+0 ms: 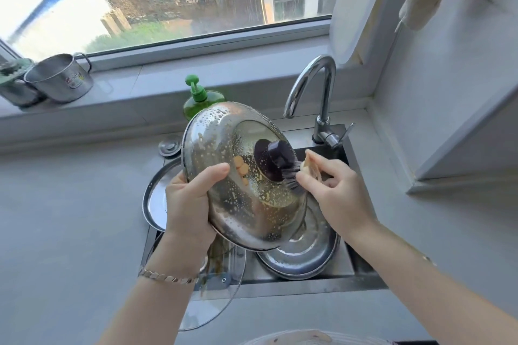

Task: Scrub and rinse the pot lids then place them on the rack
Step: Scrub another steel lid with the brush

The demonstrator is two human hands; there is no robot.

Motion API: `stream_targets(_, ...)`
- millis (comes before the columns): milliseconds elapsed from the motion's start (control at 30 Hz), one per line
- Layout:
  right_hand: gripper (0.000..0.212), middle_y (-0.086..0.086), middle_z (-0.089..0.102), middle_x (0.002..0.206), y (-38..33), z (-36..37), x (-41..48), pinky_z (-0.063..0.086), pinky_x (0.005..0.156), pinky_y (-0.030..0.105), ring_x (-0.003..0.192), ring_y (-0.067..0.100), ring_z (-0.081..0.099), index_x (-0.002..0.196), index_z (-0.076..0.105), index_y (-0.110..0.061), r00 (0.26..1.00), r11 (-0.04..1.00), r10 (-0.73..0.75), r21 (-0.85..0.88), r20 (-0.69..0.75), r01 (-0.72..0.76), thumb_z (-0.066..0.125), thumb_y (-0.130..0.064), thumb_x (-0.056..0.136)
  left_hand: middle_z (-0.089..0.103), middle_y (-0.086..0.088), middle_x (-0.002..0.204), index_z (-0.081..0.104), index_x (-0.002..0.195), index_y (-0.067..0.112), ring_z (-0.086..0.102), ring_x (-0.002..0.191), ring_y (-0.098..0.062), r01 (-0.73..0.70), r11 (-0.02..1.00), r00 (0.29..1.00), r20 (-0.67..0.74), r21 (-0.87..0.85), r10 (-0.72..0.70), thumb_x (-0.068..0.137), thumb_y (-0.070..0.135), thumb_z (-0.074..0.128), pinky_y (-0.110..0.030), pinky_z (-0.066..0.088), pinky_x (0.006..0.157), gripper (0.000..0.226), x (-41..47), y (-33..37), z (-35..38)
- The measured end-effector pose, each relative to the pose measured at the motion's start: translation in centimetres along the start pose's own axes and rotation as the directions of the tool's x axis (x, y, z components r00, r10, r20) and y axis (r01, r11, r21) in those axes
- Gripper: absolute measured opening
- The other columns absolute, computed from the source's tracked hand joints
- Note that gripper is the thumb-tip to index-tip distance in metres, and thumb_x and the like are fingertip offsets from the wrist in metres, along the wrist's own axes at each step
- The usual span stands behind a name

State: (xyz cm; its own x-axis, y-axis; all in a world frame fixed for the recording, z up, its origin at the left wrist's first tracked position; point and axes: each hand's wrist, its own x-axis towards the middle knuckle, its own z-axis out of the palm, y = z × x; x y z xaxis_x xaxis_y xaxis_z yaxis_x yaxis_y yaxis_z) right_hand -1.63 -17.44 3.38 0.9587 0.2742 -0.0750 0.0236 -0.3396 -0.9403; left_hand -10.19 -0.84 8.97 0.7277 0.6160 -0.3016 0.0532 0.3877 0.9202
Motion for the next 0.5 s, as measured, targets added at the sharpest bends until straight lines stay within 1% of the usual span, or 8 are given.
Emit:
stream_targets(67,0.046,-0.011,0.054,0.1,-0.3,-0.7,0.3,0.046,0.077,0.026,0.073,0.006,0.051,0.128,0.055,-0.033,0.989,0.999,-0.037,-0.045,-0.144,0.031,0.066,-0.035,0.083,0.068,-0.016,0.081,0.066,0.097,-0.005,0.066,0.067,-0.028,0.004,1.0,1.0,-0.027,0.015,-0.004,0.057,0.006,0.074,-0.036,0.059,0.064,0.042,0.2,0.3,0.3)
stream_targets(133,0.047,-0.01,0.052,0.099,-0.6,-1.5,0.6,0.041,0.066,0.016,0.071,0.003,0.048,0.127,0.055,-0.034,0.963,0.983,-0.136,-0.152,-0.233,0.102,0.066,-0.035,0.082,0.065,-0.017,0.074,0.065,0.089,-0.008,0.063,0.066,-0.03,0.016,0.998,0.998,-0.063,0.057,-0.012,0.068,0.003,0.072,-0.038,0.057,0.063,0.025,0.3,0.2,0.4)
stream_targets(200,0.044,-0.009,0.053,0.097,-1.3,-1.5,0.0,0.038,0.058,0.011,0.067,0.002,0.049,0.123,0.059,-0.033,0.936,0.919,-0.31,-0.302,-0.163,0.252,0.069,-0.034,0.08,0.063,-0.012,0.06,0.063,0.073,0.0,0.061,0.059,-0.028,0.025,0.996,0.995,-0.098,0.085,-0.016,0.074,0.0,0.069,-0.034,0.056,0.056,0.006,0.3,-0.3,0.6)
stream_targets(300,0.044,-0.003,0.059,0.09,-1.2,0.0,-0.2,0.04,0.049,0.017,0.054,0.011,0.054,0.112,0.068,-0.026,0.836,0.654,-0.547,-0.599,0.047,0.462,0.067,-0.04,0.071,0.067,-0.015,0.065,0.07,0.068,0.006,0.064,0.059,-0.028,-0.008,0.992,0.999,-0.038,0.124,0.013,0.074,-0.007,0.067,-0.039,0.056,0.06,0.015,-0.2,-1.1,1.4)
stream_targets(333,0.043,-0.003,0.06,0.091,-1.2,0.2,0.1,0.038,0.05,0.018,0.055,0.013,0.056,0.112,0.068,-0.027,0.838,0.619,-0.541,-0.638,0.078,0.459,0.066,-0.041,0.071,0.068,-0.012,0.064,0.072,0.062,0.008,0.065,0.057,-0.026,-0.043,0.987,0.999,-0.004,0.158,0.044,0.074,-0.011,0.066,-0.038,0.056,0.06,0.023,-0.4,-1.3,1.6)
stream_targets(367,0.04,-0.004,0.059,0.095,-1.4,0.3,0.6,0.039,0.055,0.02,0.061,0.014,0.059,0.115,0.066,-0.03,0.879,0.65,-0.47,-0.643,0.079,0.405,0.065,-0.042,0.076,0.069,-0.009,0.061,0.072,0.057,0.01,0.065,0.056,-0.023,-0.075,0.981,0.997,0.027,0.181,0.072,0.074,-0.014,0.065,-0.036,0.056,0.059,0.03,-0.6,-1.4,1.7)
stream_targets(433,0.04,-0.011,0.056,0.105,-1.8,-0.1,1.5,0.04,0.068,0.025,0.084,0.014,0.06,0.124,0.058,-0.035,0.971,0.784,-0.207,-0.574,0.116,0.236,0.06,-0.044,0.084,0.07,-0.006,0.061,0.073,0.056,0.012,0.067,0.056,-0.02,-0.116,0.969,0.991,0.086,0.216,0.099,0.074,-0.016,0.065,-0.032,0.058,0.057,0.035,-0.7,-1.5,1.5)
stream_targets(500,0.039,-0.008,0.058,0.096,-1.5,-0.5,2.5,0.043,0.074,0.03,0.086,0.016,0.058,0.122,0.061,-0.023,0.984,0.928,0.004,-0.368,0.18,0.064,0.06,-0.038,0.086,0.072,-0.007,0.065,0.074,0.058,0.012,0.068,0.059,-0.021,-0.122,0.969,0.987,0.129,0.215,0.095,0.07,-0.016,0.069,-0.033,0.058,0.058,0.031,-0.7,-1.5,1.1)
